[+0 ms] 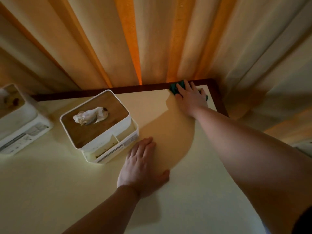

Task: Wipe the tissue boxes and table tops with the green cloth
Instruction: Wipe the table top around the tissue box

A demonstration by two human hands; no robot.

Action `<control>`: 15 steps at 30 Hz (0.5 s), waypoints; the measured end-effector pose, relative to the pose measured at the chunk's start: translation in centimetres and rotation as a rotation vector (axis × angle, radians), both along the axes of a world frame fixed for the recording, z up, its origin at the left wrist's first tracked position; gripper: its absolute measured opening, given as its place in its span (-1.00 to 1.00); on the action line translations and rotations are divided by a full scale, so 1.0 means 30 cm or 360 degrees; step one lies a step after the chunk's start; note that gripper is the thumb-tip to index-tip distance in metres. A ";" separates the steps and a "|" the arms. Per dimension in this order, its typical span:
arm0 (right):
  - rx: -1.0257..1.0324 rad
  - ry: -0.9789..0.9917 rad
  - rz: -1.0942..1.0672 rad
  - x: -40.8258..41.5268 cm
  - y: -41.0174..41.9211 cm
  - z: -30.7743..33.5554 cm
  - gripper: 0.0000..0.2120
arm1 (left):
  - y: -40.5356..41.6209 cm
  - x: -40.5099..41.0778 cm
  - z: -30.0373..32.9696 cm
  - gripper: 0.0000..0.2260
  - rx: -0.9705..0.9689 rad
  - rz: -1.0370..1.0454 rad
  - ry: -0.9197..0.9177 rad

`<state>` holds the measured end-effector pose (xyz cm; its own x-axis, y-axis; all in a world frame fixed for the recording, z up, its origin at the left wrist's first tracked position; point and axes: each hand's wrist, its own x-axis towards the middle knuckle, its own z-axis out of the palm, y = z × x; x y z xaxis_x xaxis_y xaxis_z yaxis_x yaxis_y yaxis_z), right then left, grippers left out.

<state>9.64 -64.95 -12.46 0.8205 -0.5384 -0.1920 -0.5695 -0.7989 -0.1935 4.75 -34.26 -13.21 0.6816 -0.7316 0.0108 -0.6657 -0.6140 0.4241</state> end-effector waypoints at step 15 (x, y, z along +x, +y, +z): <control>0.0085 -0.0148 0.0578 -0.340 0.400 -0.010 -0.49 | 0.001 0.001 -0.004 -0.12 -0.0004 -0.0008 0.0004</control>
